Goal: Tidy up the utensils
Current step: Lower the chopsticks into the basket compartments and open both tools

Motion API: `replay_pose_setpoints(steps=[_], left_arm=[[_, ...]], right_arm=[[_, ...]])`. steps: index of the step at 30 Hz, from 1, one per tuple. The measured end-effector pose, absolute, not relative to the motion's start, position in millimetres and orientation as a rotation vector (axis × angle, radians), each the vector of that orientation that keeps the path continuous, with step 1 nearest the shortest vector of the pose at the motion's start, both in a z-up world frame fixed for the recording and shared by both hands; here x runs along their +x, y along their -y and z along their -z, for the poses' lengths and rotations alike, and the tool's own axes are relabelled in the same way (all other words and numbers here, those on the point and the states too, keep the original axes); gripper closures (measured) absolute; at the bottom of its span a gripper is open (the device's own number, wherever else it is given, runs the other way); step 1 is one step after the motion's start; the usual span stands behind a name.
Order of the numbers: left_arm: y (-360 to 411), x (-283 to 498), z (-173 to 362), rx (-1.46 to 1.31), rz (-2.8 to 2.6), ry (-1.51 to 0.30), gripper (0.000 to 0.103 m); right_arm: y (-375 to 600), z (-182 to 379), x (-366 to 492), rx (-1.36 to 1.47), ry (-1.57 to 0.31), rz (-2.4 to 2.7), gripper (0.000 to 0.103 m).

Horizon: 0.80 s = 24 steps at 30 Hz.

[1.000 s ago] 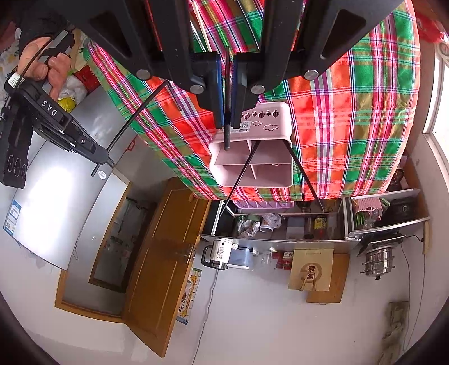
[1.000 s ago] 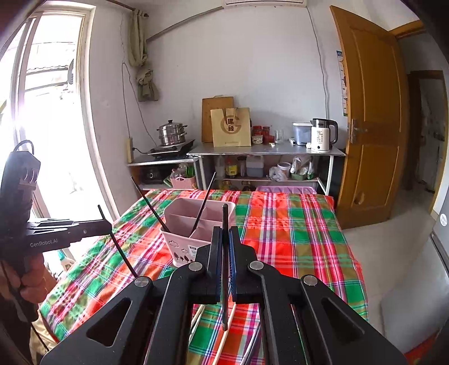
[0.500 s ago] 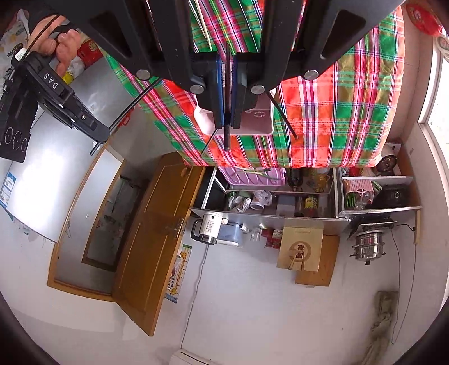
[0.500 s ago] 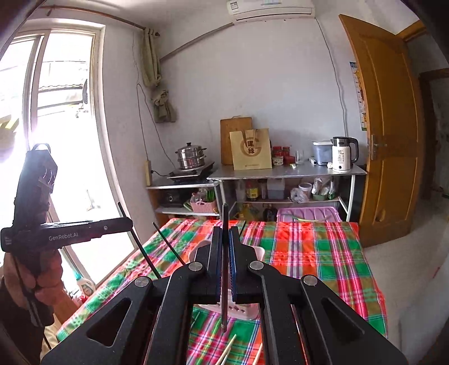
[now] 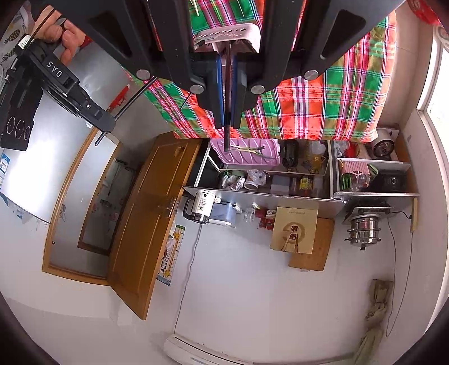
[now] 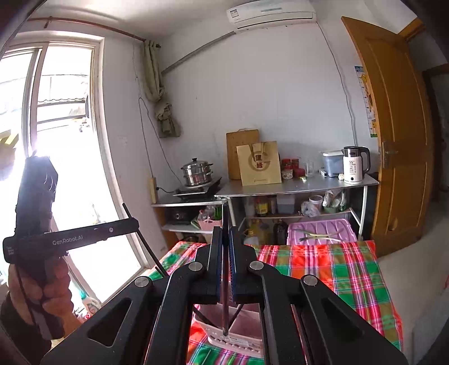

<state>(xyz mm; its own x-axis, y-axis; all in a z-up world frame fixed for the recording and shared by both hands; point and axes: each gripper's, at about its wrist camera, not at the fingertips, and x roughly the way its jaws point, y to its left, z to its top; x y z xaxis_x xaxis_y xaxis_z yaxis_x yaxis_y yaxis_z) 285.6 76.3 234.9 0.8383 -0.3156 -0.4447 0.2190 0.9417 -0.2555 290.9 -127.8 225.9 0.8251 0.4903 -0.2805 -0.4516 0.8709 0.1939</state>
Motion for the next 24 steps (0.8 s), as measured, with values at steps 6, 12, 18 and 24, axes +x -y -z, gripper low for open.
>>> replay_pose_setpoints(steps=[6,12,18,24], left_arm=[[-82.3,304.3,-213.1,-0.215,0.284,-0.53,0.099],[-79.5,318.0,-183.6,-0.218,0.291,-0.581,0.099],[-74.7,327.3,-159.6,-0.216,0.287,-0.635,0.099],[-73.5,330.3,-146.0,-0.211,0.279,-0.661,0.099]], right_arm=[[116.0,-212.4,308.8,0.131,-0.346,-0.51,0.099],[108.5,-183.8,321.4,0.117,-0.405,-0.508,0.099],[107.4,-160.7,328.9,0.109,-0.461,-0.503,0.099],[103.8,-148.1,332.8,0.096,-0.496,-0.494,0.099]])
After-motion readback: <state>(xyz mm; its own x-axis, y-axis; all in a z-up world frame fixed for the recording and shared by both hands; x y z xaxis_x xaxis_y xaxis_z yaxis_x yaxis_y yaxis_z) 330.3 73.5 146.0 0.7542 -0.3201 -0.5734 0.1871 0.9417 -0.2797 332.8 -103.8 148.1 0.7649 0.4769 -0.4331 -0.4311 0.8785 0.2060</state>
